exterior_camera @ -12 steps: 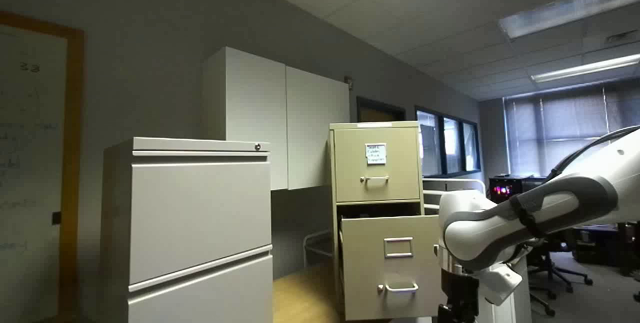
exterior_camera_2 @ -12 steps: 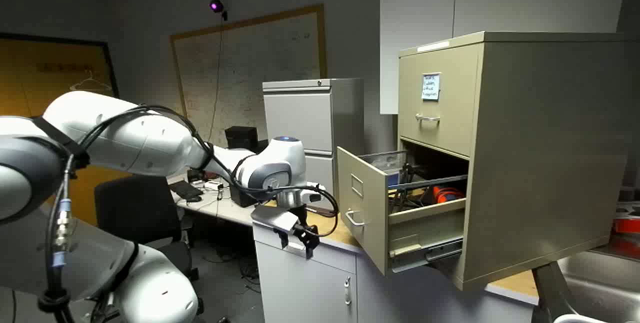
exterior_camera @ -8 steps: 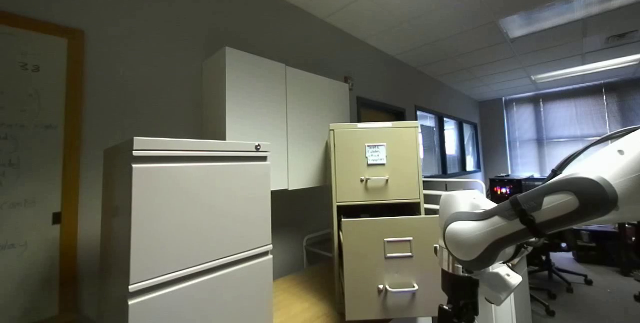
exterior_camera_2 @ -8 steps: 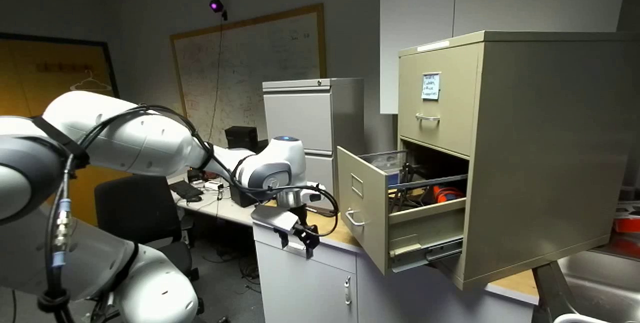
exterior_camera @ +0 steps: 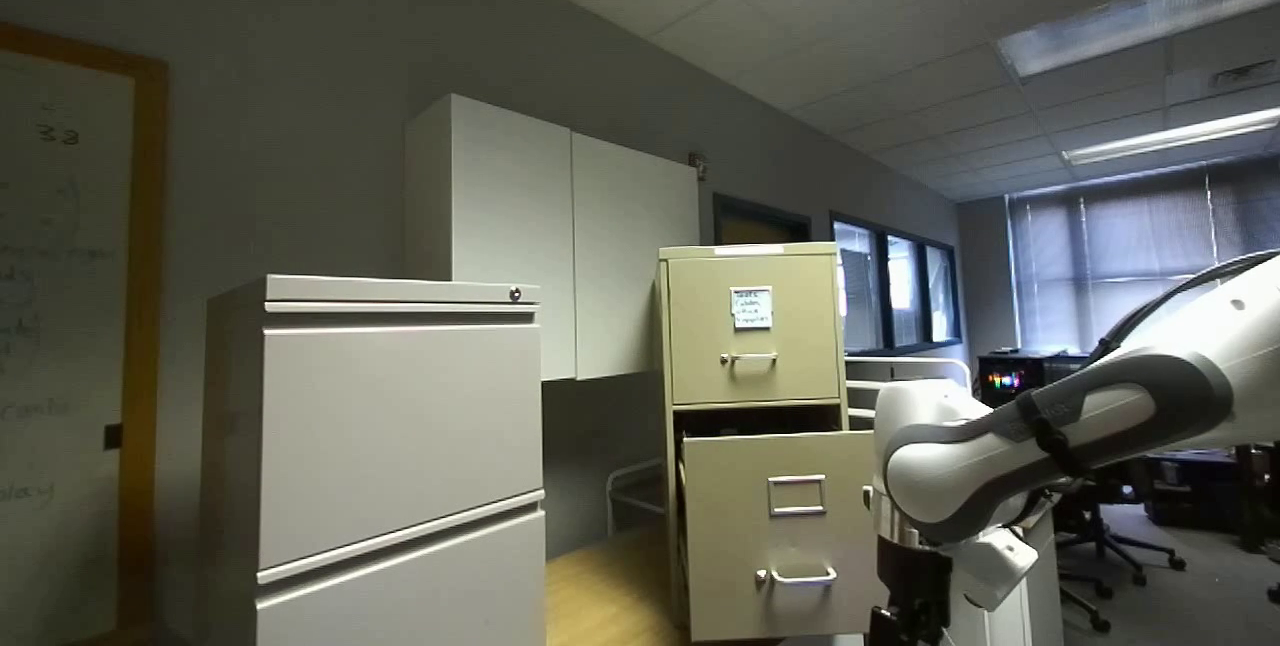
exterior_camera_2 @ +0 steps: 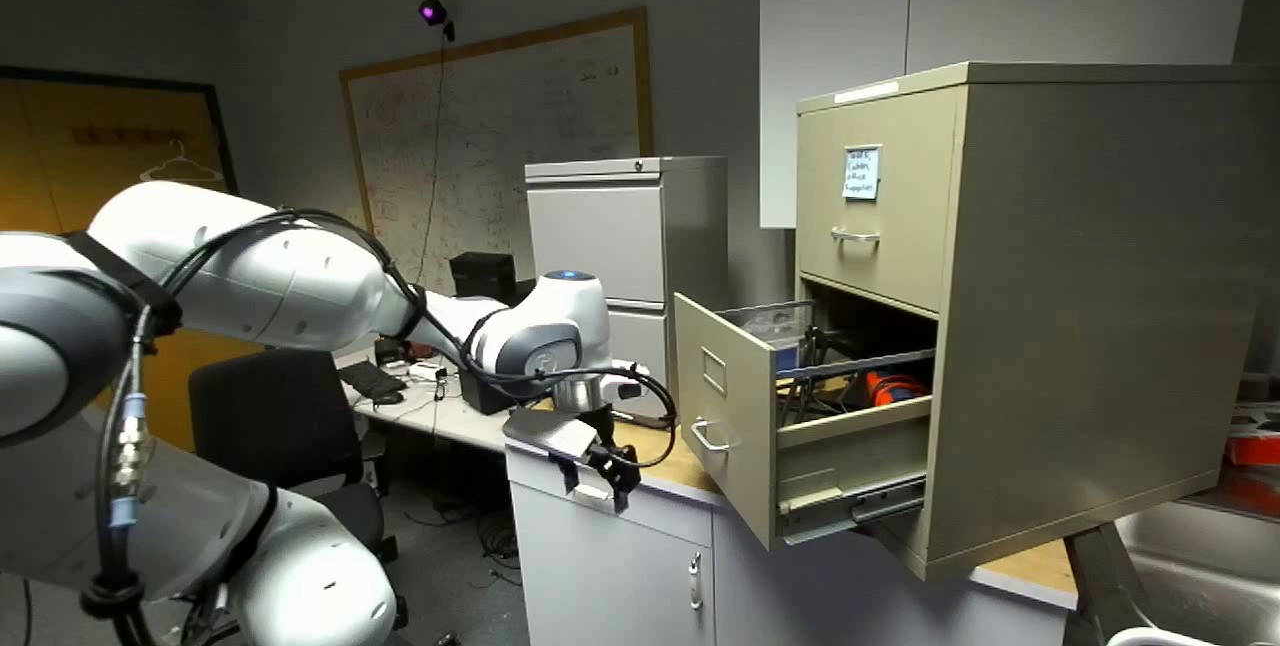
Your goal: Close the bottom drawer of the cream cabinet
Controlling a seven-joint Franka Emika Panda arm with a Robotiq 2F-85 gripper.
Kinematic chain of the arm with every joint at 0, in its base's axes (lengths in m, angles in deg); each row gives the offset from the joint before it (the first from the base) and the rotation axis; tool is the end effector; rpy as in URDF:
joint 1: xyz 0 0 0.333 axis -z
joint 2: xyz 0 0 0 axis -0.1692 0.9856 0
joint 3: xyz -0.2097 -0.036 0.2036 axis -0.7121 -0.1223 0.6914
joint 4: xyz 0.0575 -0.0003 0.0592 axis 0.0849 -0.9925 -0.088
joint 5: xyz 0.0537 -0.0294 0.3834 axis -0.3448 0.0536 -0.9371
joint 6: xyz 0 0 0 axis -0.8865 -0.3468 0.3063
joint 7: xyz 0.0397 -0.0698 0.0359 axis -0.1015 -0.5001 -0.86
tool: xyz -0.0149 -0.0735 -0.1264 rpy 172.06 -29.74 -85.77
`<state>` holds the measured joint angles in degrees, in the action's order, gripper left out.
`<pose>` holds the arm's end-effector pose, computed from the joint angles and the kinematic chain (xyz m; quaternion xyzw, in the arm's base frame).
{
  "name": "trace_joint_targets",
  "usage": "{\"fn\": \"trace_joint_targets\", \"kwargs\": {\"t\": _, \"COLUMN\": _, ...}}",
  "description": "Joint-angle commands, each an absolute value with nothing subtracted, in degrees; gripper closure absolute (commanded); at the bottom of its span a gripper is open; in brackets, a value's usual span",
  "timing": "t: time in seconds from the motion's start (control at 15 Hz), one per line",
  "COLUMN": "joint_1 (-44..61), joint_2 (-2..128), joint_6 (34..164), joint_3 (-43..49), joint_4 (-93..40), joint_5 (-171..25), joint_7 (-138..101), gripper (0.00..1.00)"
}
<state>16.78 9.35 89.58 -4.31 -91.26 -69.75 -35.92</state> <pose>0.3421 -0.1096 0.3554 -0.9991 0.0032 -0.0415 0.0030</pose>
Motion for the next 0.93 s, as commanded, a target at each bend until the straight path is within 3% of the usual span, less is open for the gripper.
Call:
{"fn": "trace_joint_targets", "kwargs": {"t": 0.0, "joint_1": 15.6, "joint_2": 10.8, "joint_6": 92.0, "joint_3": -1.8, "joint_4": -89.1, "joint_5": -69.6, "joint_7": -35.2, "gripper": 0.0}}
{"fn": "trace_joint_targets", "kwargs": {"t": 0.13, "joint_1": 15.0, "joint_2": 11.4, "joint_6": 94.7, "joint_3": 0.3, "joint_4": -88.4, "joint_5": -68.4, "joint_7": -34.6, "gripper": 0.0}}
{"fn": "trace_joint_targets", "kwargs": {"t": 0.2, "joint_1": 14.8, "joint_2": 12.1, "joint_6": 96.4, "joint_3": 1.6, "joint_4": -88.0, "joint_5": -67.6, "joint_7": -34.4, "gripper": 0.25}}
{"fn": "trace_joint_targets", "kwargs": {"t": 0.27, "joint_1": 14.6, "joint_2": 12.6, "joint_6": 97.9, "joint_3": 3.0, "joint_4": -87.6, "joint_5": -66.3, "joint_7": -34.2, "gripper": 0.26}}
{"fn": "trace_joint_targets", "kwargs": {"t": 0.67, "joint_1": 14.1, "joint_2": 16.3, "joint_6": 104.1, "joint_3": 11.5, "joint_4": -85.7, "joint_5": -54.5, "joint_7": -33.2, "gripper": 0.74}}
{"fn": "trace_joint_targets", "kwargs": {"t": 0.87, "joint_1": 15.5, "joint_2": 18.6, "joint_6": 107.5, "joint_3": 16.0, "joint_4": -84.7, "joint_5": -44.9, "joint_7": -30.5, "gripper": 0.92}}
